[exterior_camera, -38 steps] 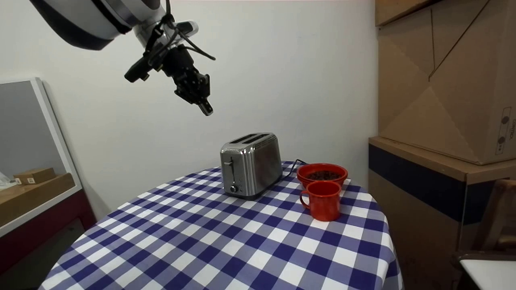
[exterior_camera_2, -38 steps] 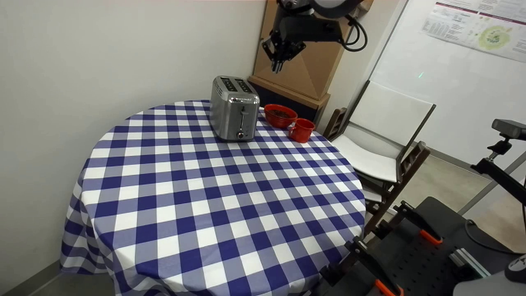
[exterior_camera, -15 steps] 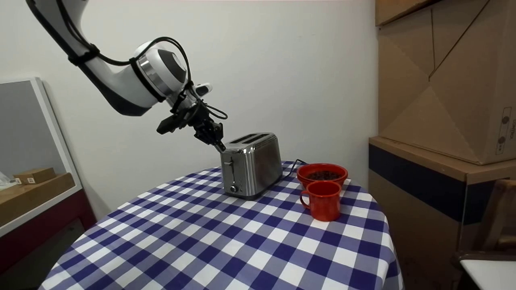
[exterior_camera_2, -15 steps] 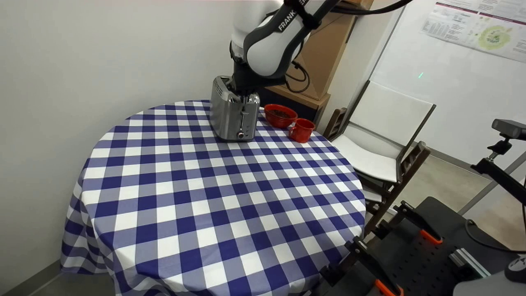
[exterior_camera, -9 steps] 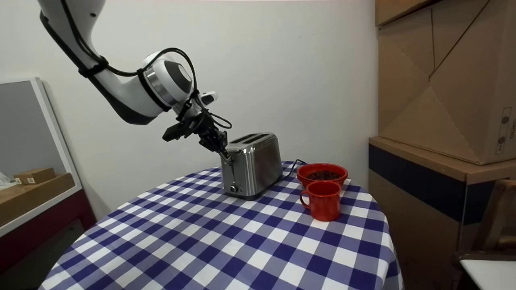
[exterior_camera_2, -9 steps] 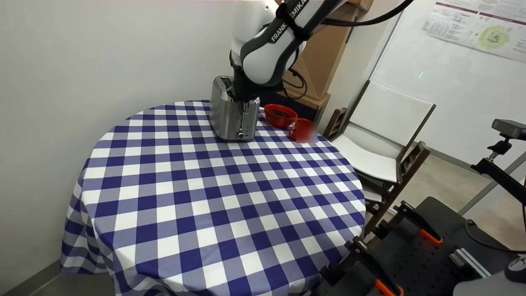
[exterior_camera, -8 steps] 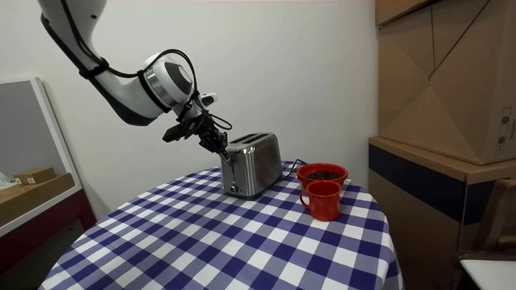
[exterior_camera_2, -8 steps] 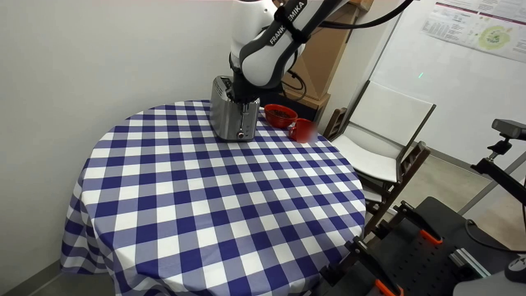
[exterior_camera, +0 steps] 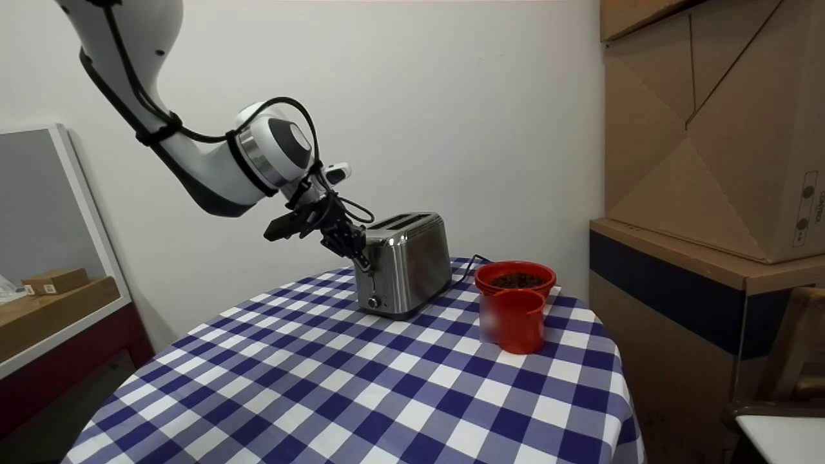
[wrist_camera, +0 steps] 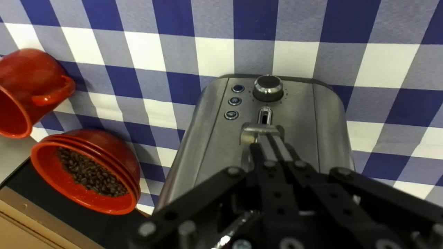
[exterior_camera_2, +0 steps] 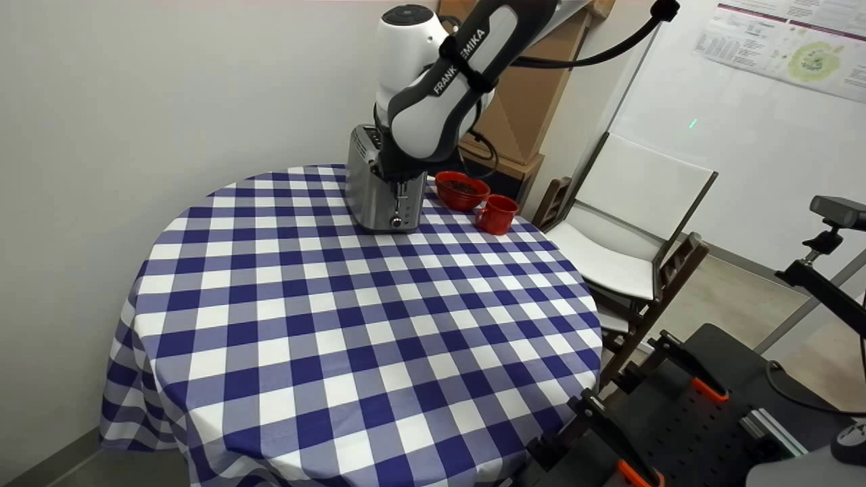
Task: Push down the switch of the toaster
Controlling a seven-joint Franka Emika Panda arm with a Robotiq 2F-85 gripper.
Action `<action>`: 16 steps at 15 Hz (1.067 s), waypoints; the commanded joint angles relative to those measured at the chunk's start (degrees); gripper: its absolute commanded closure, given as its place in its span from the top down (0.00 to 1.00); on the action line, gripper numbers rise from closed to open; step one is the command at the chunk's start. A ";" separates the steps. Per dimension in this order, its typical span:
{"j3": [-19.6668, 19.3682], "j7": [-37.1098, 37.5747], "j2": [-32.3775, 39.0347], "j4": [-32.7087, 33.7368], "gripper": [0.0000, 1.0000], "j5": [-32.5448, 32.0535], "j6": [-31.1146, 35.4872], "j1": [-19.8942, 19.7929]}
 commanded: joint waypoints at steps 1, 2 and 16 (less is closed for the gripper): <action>-1.37 -2.43 4.49 2.52 0.00 2.96 3.25 0.33; -1.52 -2.59 5.26 2.65 0.00 3.48 4.10 0.24; 2.29 -13.29 0.05 -3.18 0.00 15.24 4.86 -3.07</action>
